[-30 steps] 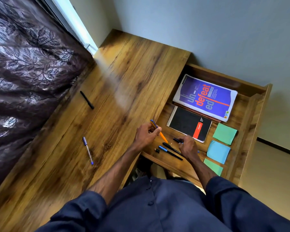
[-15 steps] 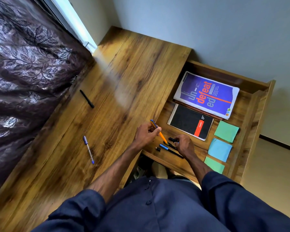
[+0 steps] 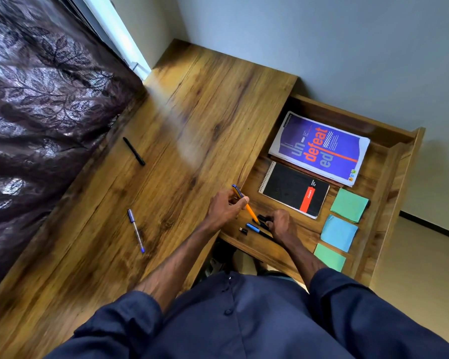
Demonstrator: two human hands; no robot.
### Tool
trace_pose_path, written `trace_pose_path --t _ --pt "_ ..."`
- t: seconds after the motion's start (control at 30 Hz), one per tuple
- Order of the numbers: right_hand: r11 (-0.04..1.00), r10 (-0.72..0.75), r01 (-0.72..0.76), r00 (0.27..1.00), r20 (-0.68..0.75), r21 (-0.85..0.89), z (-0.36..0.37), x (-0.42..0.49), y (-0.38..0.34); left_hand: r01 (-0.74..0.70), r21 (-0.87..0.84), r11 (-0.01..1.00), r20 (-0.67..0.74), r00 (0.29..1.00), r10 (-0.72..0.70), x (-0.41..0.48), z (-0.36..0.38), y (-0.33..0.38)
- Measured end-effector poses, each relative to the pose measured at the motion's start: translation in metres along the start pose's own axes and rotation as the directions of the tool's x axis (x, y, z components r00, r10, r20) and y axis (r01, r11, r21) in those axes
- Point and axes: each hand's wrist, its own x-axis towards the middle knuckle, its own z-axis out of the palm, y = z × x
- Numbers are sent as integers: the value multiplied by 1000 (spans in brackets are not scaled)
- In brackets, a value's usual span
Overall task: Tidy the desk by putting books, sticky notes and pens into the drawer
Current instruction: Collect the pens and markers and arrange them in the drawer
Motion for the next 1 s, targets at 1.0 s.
trace_pose_path --t 1.0 --pt "716 -89 124 992 -87 687 -49 5 -17 -4 15 1000 43 999 3 8 13 -2"
